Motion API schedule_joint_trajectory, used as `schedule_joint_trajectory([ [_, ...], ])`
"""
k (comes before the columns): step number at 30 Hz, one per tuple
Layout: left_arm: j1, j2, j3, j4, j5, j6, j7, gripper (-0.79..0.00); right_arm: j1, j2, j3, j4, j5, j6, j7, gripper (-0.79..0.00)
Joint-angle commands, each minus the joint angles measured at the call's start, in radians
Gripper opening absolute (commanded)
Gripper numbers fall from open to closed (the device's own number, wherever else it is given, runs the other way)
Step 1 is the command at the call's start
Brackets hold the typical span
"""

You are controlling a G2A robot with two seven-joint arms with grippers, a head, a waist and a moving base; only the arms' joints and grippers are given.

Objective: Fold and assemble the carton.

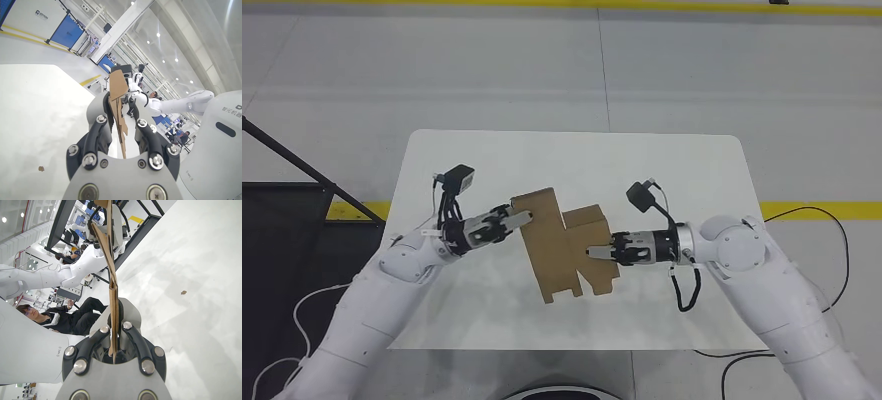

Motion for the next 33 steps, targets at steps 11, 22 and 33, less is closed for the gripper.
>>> schedule_joint_trajectory([
  [11,-0.008,-0.009,0.008,0.014,0.039,0.0,0.038,-0.591,-0.001,-0.001,0.001,0.0,-0.003,-0.006,0.007,-0.785],
  [22,-0.01,-0.013,0.011,0.021,0.049,0.0,0.049,-0.785,-0.001,-0.003,0.002,0.001,-0.002,-0.008,0.011,-0.785],
  [33,-0.01,-0.016,0.003,0.022,0.064,0.0,0.06,-0.785,-0.02,0.001,0.025,-0.01,-0.014,-0.027,-0.02,0.0],
])
